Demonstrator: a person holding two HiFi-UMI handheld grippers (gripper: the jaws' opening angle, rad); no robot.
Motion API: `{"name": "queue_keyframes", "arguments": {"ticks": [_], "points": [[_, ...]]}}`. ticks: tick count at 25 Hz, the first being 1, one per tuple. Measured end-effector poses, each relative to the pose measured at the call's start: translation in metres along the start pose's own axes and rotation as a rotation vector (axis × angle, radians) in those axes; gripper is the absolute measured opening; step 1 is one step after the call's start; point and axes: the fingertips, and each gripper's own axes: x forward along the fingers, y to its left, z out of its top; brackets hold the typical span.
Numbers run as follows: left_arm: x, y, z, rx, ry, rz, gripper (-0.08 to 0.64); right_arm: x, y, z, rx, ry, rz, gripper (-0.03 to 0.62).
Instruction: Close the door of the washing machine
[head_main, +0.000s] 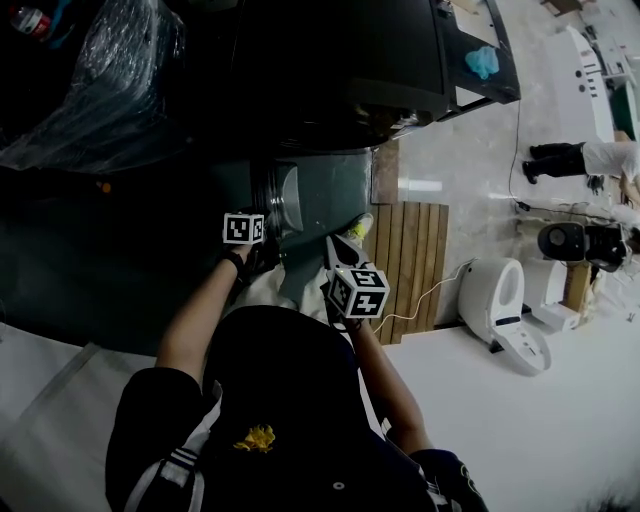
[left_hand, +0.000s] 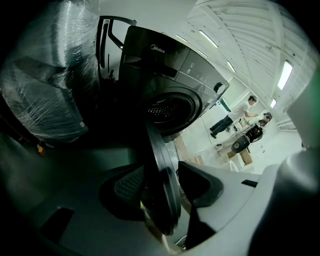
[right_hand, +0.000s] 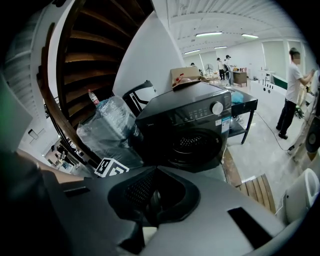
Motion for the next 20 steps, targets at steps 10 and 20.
{"name": "queue_keyframes", "arguments": {"ticks": [10, 20], "points": [[0.016, -0.036, 0.006, 0.044, 0.026, -0.025, 0.227, 0.005, -0.015, 0.008, 0.018, -0.001, -0.004, 0.025], [0.036, -0.065, 0.019, 0.060, 0.058, -0.071, 0.227, 0.000, -0.032, 0.004, 0.035, 0.004, -0.026, 0.025]]}}
